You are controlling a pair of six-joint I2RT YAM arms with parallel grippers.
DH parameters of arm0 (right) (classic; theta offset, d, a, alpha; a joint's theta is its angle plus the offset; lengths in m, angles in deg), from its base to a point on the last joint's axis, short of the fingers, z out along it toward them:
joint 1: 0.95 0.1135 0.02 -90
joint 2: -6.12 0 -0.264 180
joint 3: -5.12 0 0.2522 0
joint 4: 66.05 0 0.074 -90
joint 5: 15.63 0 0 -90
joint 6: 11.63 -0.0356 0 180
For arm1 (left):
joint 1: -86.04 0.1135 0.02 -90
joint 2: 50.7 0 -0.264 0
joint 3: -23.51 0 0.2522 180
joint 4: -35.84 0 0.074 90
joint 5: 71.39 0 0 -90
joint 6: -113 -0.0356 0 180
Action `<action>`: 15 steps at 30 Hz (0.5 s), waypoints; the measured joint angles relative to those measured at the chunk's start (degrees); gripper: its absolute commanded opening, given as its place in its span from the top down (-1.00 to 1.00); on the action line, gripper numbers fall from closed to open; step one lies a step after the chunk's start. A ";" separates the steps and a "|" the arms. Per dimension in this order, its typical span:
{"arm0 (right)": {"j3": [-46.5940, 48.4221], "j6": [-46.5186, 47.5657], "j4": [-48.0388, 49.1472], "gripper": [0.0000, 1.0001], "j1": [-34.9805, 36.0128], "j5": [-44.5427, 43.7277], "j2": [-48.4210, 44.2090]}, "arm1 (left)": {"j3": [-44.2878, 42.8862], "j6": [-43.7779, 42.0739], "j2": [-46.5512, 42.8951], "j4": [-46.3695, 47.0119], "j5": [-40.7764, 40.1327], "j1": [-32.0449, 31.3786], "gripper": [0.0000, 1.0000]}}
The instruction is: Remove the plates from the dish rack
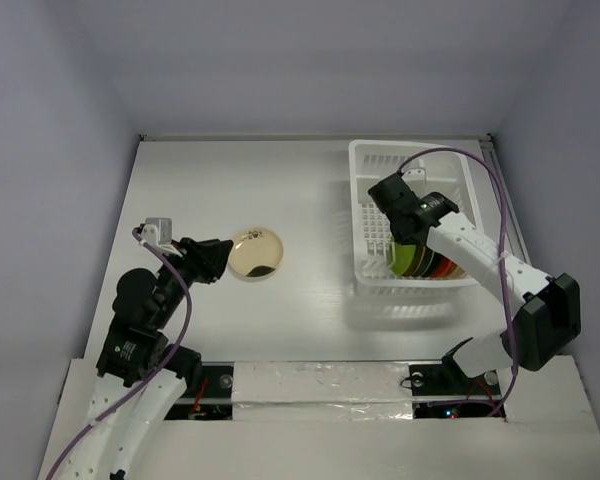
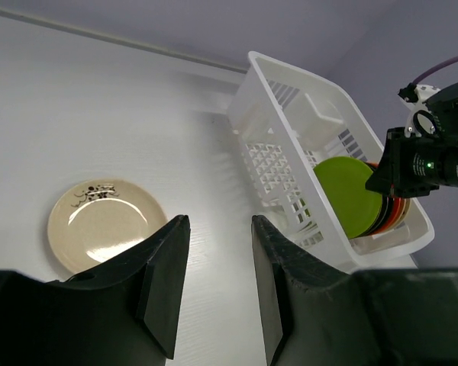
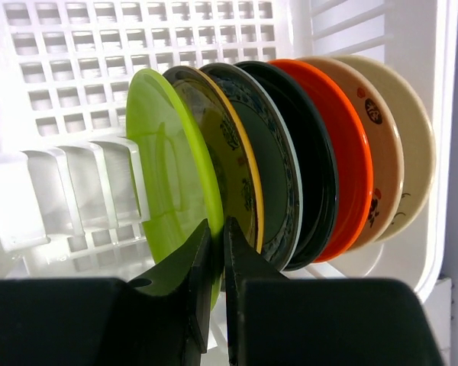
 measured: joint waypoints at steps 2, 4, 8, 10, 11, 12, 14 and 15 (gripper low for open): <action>1.01 0.50 -0.98 1.00 0.37 -0.79 0.42 | 0.00 -0.02 -0.09 0.00 0.13 0.00 0.30; 1.97 0.83 -1.95 1.00 0.74 -1.64 1.03 | 0.00 0.00 -0.11 0.00 0.22 0.00 0.30; 3.48 1.42 -3.32 1.00 1.55 -3.85 1.88 | 0.00 0.00 -0.11 0.00 0.37 0.00 0.30; 4.35 2.14 -3.34 1.00 1.60 -4.83 1.75 | 0.00 0.00 -0.11 0.00 0.42 0.00 0.30; 4.81 2.47 -3.30 1.00 1.60 -5.22 1.64 | 0.00 0.00 -0.11 0.00 0.42 0.00 0.30; 5.20 2.69 -3.37 1.00 1.62 -5.55 1.55 | 0.00 0.00 -0.11 0.00 0.44 0.00 0.30; 6.32 2.80 -3.56 1.00 1.75 -6.40 1.53 | 0.00 0.00 -0.11 0.00 0.44 0.00 0.30; 6.84 2.69 -3.54 1.00 1.81 -6.62 1.49 | 0.00 0.00 -0.11 0.00 0.44 0.00 0.30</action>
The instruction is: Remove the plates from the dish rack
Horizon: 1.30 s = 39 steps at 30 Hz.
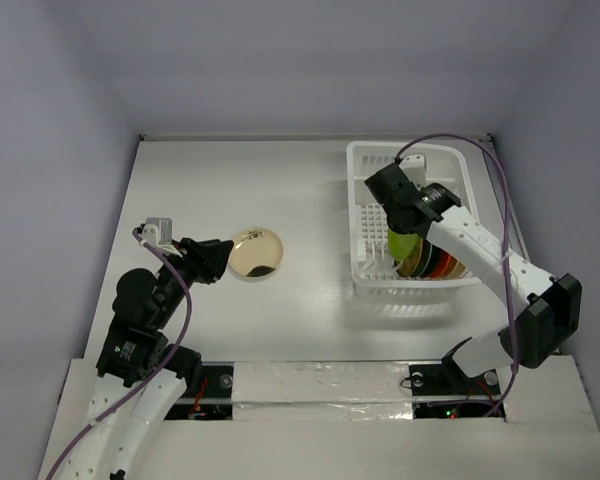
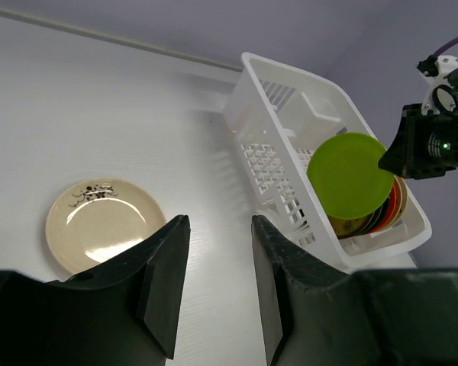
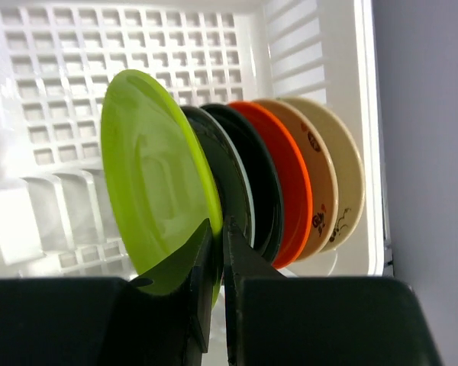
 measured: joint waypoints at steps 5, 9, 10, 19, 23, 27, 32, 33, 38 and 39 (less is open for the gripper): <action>3.89 0.35 1.18 1.00 3.06 -0.28 -3.74 | 0.00 0.00 0.00 0.00 0.00 0.00 0.30; 4.28 1.09 8.79 1.00 7.65 4.22 -11.69 | 0.00 0.00 0.13 0.00 0.02 0.00 0.30; 3.80 1.05 11.78 1.00 8.68 6.25 -13.33 | 0.00 0.00 0.22 0.00 0.00 0.00 0.30; -0.04 -2.54 38.34 1.00 11.80 26.16 0.09 | 0.00 0.00 0.74 -0.02 -0.15 0.00 0.30; 0.09 -4.52 43.30 1.00 13.16 32.68 13.25 | 0.00 0.00 0.74 -0.02 -0.33 0.04 0.30; 0.59 -6.58 45.44 1.00 13.92 36.65 20.92 | 0.00 0.00 0.76 0.00 -0.31 0.37 0.30; 1.68 -9.51 50.38 0.95 14.12 39.95 24.96 | 0.00 0.00 1.22 0.00 -0.28 0.39 0.30; 1.75 -10.10 51.60 0.93 14.12 40.61 25.73 | 0.00 0.00 1.33 -0.02 -0.31 0.37 0.30; 1.77 -12.13 54.31 0.68 14.12 42.47 29.73 | 0.00 -0.02 1.42 0.00 -0.26 0.79 0.31; 1.77 -12.55 54.29 0.64 14.12 42.56 30.51 | 0.00 0.00 1.42 0.00 -0.26 0.83 0.30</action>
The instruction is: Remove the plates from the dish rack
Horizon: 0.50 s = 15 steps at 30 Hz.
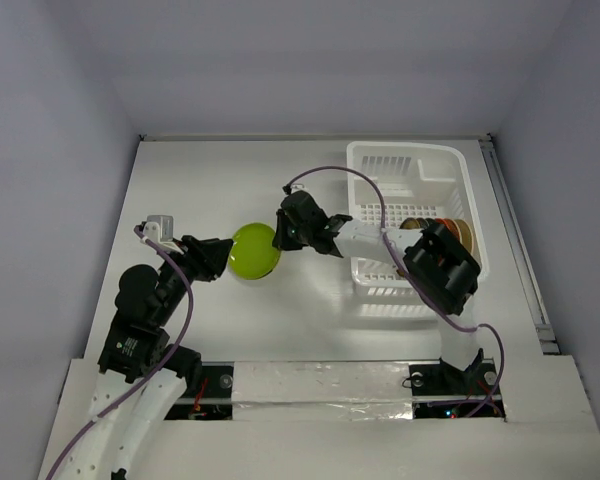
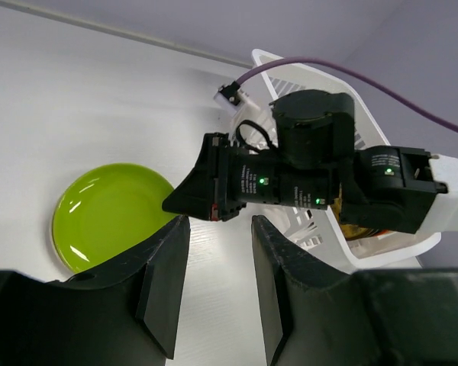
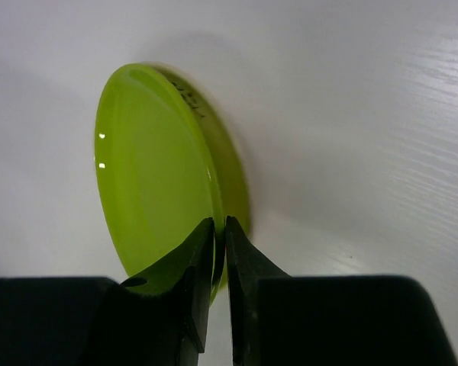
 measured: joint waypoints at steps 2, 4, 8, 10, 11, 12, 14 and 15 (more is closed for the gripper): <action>0.00 -0.22 -0.24 0.50 0.00 -0.02 1.05 | 0.00 0.00 0.00 0.00 0.00 0.04 0.30; 0.00 -0.15 -0.94 0.24 0.00 -0.15 1.31 | 0.00 0.00 0.00 0.00 0.00 0.04 0.30; 0.00 0.04 -1.49 -0.10 0.00 -1.27 0.31 | 0.00 -0.02 0.00 0.00 0.04 0.04 0.31; -0.11 0.50 -2.29 -0.21 0.00 -2.16 -1.09 | 0.00 0.00 0.00 0.00 0.04 0.04 0.31; -0.22 0.76 -2.84 -0.22 0.00 -2.84 -2.34 | 0.00 0.00 0.00 0.00 0.07 0.04 0.31; -0.33 1.07 -3.45 -0.22 0.00 -3.45 -3.72 | 0.00 0.00 0.00 0.00 0.09 0.04 0.31; -0.79 1.84 -4.46 -0.12 0.00 -5.09 -7.48 | 0.00 0.00 0.00 0.00 0.17 0.04 0.31; -1.11 2.21 -4.81 0.35 0.00 -5.97 -9.49 | 0.00 0.00 0.00 0.00 0.20 0.04 0.31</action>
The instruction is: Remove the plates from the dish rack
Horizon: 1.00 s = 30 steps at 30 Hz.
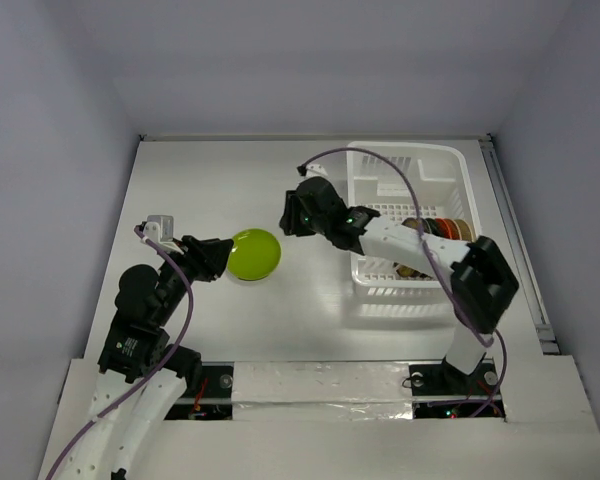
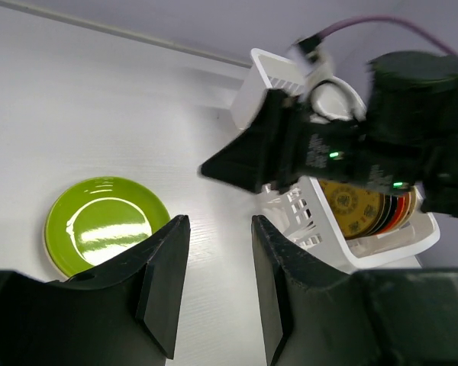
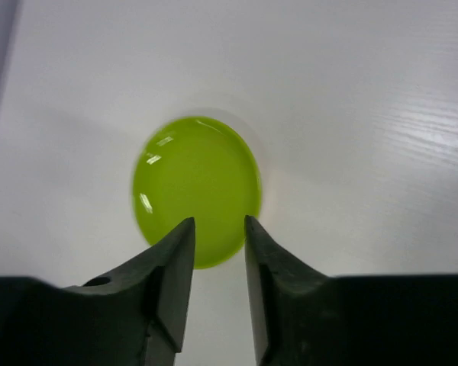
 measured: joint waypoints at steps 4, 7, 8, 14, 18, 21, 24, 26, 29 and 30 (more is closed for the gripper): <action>-2.99 1.73 -2.60 1.00 0.00 -6.43 -11.39 | 0.00 0.00 0.00 0.00 0.04 0.00 0.31; -5.27 2.54 -7.96 1.00 -0.52 -14.12 -20.52 | 0.00 -0.02 0.00 0.02 0.24 0.00 0.34; -6.10 2.64 -9.99 1.00 -1.27 -16.35 -23.39 | 0.00 0.00 0.00 0.02 0.31 0.00 0.38; -10.23 2.75 -25.49 0.56 -11.37 -25.57 -33.24 | 0.00 0.02 -0.09 0.02 0.79 0.00 0.60; -10.49 2.73 -35.10 0.42 -15.02 -29.94 -32.57 | 0.00 -0.02 -0.11 0.04 1.07 0.00 0.63; -10.51 2.97 -38.69 0.41 -16.87 -31.15 -31.78 | 0.00 -0.02 -0.11 0.04 1.27 0.00 0.57; -10.51 3.89 -39.91 0.41 -17.92 -31.17 -31.78 | 0.02 -0.04 -0.11 0.04 1.36 0.00 0.46; -10.51 4.37 -40.28 0.41 -18.49 -31.15 -31.50 | 0.00 -0.02 -0.13 0.04 1.42 0.00 0.44; -11.37 5.38 -39.95 0.41 -19.41 -30.88 -30.36 | 0.02 -0.04 -0.24 0.04 1.51 0.00 0.42; -11.98 5.75 -39.74 0.41 -19.71 -30.69 -29.81 | 0.02 -0.04 -0.28 0.04 1.51 0.00 0.42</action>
